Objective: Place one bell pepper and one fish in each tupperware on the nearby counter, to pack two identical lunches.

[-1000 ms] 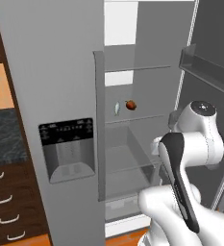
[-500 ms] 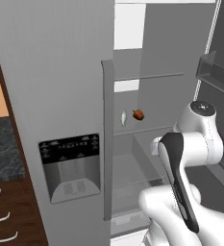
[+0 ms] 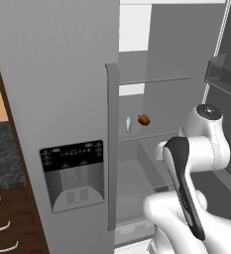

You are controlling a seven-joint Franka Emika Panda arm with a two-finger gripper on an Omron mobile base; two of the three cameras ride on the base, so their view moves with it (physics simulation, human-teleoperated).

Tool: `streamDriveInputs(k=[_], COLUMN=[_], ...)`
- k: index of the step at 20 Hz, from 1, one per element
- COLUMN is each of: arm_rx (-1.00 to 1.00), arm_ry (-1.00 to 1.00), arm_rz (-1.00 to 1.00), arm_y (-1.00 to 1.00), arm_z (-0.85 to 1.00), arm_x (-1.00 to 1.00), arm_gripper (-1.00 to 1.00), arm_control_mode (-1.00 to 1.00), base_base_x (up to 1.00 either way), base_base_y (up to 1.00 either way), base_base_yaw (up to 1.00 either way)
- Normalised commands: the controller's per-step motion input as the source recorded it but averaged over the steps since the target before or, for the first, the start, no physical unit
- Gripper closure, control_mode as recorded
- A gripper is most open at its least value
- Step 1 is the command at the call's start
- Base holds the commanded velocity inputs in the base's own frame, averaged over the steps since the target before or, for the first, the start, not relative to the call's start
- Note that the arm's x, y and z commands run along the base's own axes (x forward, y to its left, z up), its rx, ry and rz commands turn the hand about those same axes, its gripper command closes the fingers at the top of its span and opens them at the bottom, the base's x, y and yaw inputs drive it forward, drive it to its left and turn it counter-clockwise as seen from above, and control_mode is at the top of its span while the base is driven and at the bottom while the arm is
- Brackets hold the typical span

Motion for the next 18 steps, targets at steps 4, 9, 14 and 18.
streamDriveInputs(k=[4,9,14,18], arm_rx=[0.00,-0.03,-0.05,0.00], arm_ry=[0.00,-0.12,-0.15,-0.04], arm_rz=[0.00,0.00,0.00,0.00], arm_y=[0.00,-0.11,0.00,-0.06], arm_z=[0.00,0.15,0.10,0.00], arm_x=[0.00,0.52,0.90,0.91], arm_gripper=[-1.00,-1.00,-1.00,-1.00], arm_control_mode=[1.00,-1.00,-1.00,-1.00], base_base_x=[0.00,0.00,0.00,0.00], base_base_y=[0.00,0.00,0.00,0.00], base_base_yaw=[0.00,0.00,0.00,0.00])
